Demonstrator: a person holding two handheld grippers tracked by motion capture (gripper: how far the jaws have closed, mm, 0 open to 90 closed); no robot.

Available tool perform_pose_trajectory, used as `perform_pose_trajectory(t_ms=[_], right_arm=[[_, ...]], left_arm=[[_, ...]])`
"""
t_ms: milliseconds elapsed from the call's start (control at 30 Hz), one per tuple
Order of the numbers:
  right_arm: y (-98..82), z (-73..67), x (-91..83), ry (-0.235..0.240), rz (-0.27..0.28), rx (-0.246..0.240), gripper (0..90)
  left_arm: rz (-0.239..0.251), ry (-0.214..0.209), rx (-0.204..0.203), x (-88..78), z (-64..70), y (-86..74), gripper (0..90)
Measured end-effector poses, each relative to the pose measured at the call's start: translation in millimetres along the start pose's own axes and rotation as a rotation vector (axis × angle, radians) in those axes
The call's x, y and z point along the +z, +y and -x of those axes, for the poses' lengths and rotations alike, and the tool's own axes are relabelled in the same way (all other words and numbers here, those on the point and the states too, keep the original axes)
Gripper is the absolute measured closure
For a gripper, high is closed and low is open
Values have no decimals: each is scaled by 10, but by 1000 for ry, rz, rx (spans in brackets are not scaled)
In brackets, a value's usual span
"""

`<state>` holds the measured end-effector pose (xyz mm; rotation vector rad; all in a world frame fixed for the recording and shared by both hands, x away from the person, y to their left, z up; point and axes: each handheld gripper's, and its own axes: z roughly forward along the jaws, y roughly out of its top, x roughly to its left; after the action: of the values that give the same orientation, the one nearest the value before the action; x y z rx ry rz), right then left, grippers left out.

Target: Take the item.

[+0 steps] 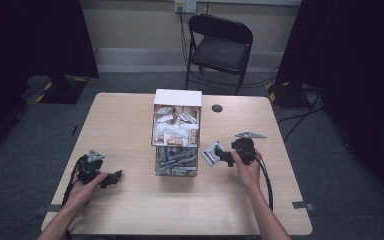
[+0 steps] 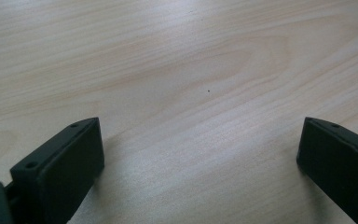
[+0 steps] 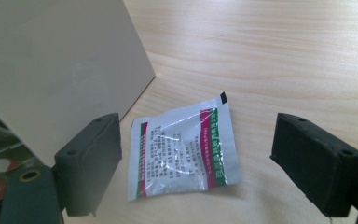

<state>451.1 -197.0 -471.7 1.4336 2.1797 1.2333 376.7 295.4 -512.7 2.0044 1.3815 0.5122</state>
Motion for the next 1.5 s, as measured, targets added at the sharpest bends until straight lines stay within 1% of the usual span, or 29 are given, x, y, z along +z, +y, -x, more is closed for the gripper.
perform_pose_trajectory(t_ms=[67,100,200,367,400,500,567,633,733,833,967,1000,1100,1167,1233,1300,1367,1500], right_arm=[[-3,-1,-60,11,12,9,149],[-6,-6,-97,9,16,5,149],[-14,-10,-171,-11,4,-3,151],[-46,-20,-323,-28,10,-16,154],[-54,-23,-350,-28,9,-16,156],[-90,-9,-458,-9,1,-7,164],[-114,-5,-529,-30,8,-19,159],[-136,3,-589,-40,13,-20,160],[-171,16,-685,-66,9,-26,154],[-189,29,-773,-69,24,-20,153],[-237,52,-885,-97,32,-18,151],[-258,60,-920,-108,36,-16,152],[-322,92,-996,-122,49,0,149],[-364,109,-1032,-139,41,0,149],[-397,134,-1060,-134,29,7,149],[-426,152,-1094,-146,19,0,149],[-458,175,-1130,-149,17,7,149],[-564,226,-1179,-185,-16,11,149]], left_arm=[[0,0,0,0,0,0,3],[0,0,0,0,0,0,3],[0,0,0,0,0,0,3],[0,0,0,0,0,0,2],[0,0,0,0,0,0,3],[0,0,0,0,0,0,3],[0,0,0,0,0,0,3],[0,0,0,0,0,0,3],[0,0,0,0,0,0,3],[-1,0,0,0,0,0,2],[0,0,0,0,0,0,2],[0,0,0,0,0,0,2],[0,0,-1,0,0,0,2],[0,0,-1,0,0,0,2],[0,0,0,0,0,0,2],[0,0,0,0,0,0,3],[0,0,-1,0,0,0,2],[0,0,0,0,0,0,2]])
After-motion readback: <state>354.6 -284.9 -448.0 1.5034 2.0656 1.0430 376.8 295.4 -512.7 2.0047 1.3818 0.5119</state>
